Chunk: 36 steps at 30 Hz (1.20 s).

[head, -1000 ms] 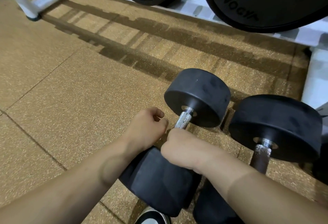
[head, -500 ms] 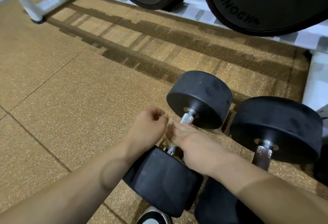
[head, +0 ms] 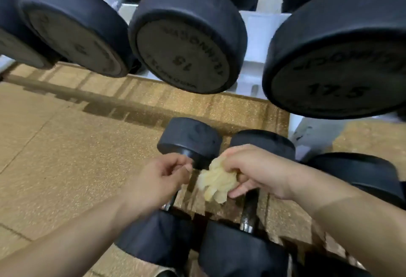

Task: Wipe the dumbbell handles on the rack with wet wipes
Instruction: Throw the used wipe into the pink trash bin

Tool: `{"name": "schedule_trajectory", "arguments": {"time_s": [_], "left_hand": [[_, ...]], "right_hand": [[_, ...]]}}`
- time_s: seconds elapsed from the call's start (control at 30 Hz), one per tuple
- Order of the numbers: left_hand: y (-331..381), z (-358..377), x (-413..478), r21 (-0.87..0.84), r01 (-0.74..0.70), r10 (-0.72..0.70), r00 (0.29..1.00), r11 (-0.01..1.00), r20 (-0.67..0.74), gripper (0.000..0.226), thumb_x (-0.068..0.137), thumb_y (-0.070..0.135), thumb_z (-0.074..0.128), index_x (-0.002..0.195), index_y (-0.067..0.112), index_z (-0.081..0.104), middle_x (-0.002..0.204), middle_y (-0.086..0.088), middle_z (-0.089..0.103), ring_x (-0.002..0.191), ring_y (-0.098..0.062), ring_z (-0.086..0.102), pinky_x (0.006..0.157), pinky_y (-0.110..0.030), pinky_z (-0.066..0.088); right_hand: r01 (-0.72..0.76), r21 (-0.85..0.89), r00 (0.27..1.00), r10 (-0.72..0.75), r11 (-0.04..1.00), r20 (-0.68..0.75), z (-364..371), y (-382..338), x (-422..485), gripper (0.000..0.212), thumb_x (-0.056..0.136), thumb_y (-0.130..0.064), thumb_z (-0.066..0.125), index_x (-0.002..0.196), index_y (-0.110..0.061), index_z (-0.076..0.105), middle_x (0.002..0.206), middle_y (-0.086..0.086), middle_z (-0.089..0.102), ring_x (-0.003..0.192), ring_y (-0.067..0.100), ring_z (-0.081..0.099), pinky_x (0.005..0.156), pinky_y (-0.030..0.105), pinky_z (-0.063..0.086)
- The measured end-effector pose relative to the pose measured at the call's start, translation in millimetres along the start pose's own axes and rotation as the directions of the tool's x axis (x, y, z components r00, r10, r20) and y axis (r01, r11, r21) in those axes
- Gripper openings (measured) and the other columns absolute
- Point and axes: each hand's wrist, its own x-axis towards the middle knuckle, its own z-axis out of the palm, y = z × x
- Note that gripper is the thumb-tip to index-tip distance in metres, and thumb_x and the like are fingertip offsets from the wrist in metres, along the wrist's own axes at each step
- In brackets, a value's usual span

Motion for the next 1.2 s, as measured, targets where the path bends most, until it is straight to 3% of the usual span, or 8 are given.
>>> {"name": "schedule_trajectory", "arguments": {"time_s": [0.17,0.37,0.6,0.67,0.8,0.97,1.1,1.2], "left_hand": [[149,9,-68,-0.295,0.155,-0.112,0.981,0.943,0.157,0.019,0.102,0.032,0.061,0.105,0.026,0.078,0.103,0.0,0.079,0.097,-0.014,0.075,0.086,-0.033,0.061],[291,-32,-148,-0.038,-0.086,0.092,0.972,0.996,0.217,0.031,0.093,0.007,0.065,0.107,0.034,0.069,0.1,0.018,0.075,0.095,0.001,0.07,0.08,-0.019,0.057],[447,-70,-268,-0.014,-0.083,0.083,0.931,0.996,0.356,0.024,0.09,-0.001,0.066,0.091,0.021,0.077,0.092,0.006,0.076,0.088,-0.007,0.07,0.078,-0.019,0.055],[483,-72,-311,0.004,-0.047,0.039,0.882,0.999,0.469,0.025,0.093,0.006,0.067,0.106,0.024,0.078,0.104,0.015,0.075,0.095,0.007,0.068,0.085,-0.012,0.053],[517,-57,-391,0.053,-0.105,0.036,0.7,0.993,0.713,0.04,0.095,0.001,0.063,0.127,0.025,0.069,0.12,0.014,0.072,0.111,0.004,0.066,0.099,-0.021,0.054],[521,0,-531,0.046,-0.33,0.109,0.438,0.943,0.892,0.046,0.1,0.002,0.057,0.132,0.034,0.066,0.121,0.02,0.068,0.103,0.015,0.064,0.085,-0.004,0.047],[485,61,-632,0.085,-0.513,0.102,0.326,0.854,0.94,0.042,0.097,0.003,0.057,0.13,0.027,0.068,0.129,0.012,0.054,0.119,0.005,0.055,0.088,0.003,0.038],[460,96,-690,0.151,-0.584,-0.008,0.239,0.797,0.971,0.04,0.097,0.012,0.058,0.127,0.035,0.07,0.121,0.014,0.055,0.108,-0.002,0.059,0.085,-0.005,0.043]], "right_hand": [[-0.074,0.455,0.992,0.114,0.888,-0.061,-15,-34,-120,0.02,0.103,-0.012,0.056,0.113,-0.009,0.072,0.111,0.019,0.077,0.101,0.035,0.076,0.09,0.05,0.062],[-0.01,0.704,0.966,0.188,0.71,-0.176,-14,-115,-273,0.026,0.103,-0.012,0.055,0.122,-0.009,0.072,0.114,0.017,0.077,0.107,0.034,0.074,0.095,0.052,0.06],[0.173,0.83,0.86,0.33,0.53,-0.39,-3,-207,-483,0.024,0.1,-0.02,0.057,0.111,-0.022,0.078,0.094,0.012,0.073,0.075,0.021,0.067,0.062,0.044,0.059],[0.175,0.864,0.803,0.439,0.472,-0.403,12,-219,-548,0.025,0.102,-0.031,0.056,0.1,-0.024,0.08,0.087,0.007,0.073,0.072,0.023,0.069,0.077,0.053,0.062],[0.163,0.923,0.756,0.557,0.349,-0.344,46,-210,-646,0.043,0.104,-0.053,0.052,0.11,-0.016,0.073,0.094,0.013,0.07,0.066,0.031,0.069,0.059,0.038,0.059],[0.363,0.901,0.633,0.647,0.235,-0.424,115,-135,-779,0.04,0.104,-0.046,0.058,0.111,-0.01,0.073,0.084,0.008,0.068,0.065,0.022,0.063,0.059,0.034,0.056],[0.556,0.827,0.523,0.736,0.087,-0.429,186,-60,-861,0.022,0.1,-0.03,0.069,0.105,-0.009,0.075,0.085,0.009,0.066,0.081,0.026,0.065,0.088,0.048,0.059],[0.6,0.799,0.428,0.83,0.034,-0.357,235,-14,-902,0.012,0.097,-0.019,0.073,0.102,-0.009,0.069,0.066,0.004,0.069,0.064,0.021,0.065,0.072,0.042,0.058]]}}
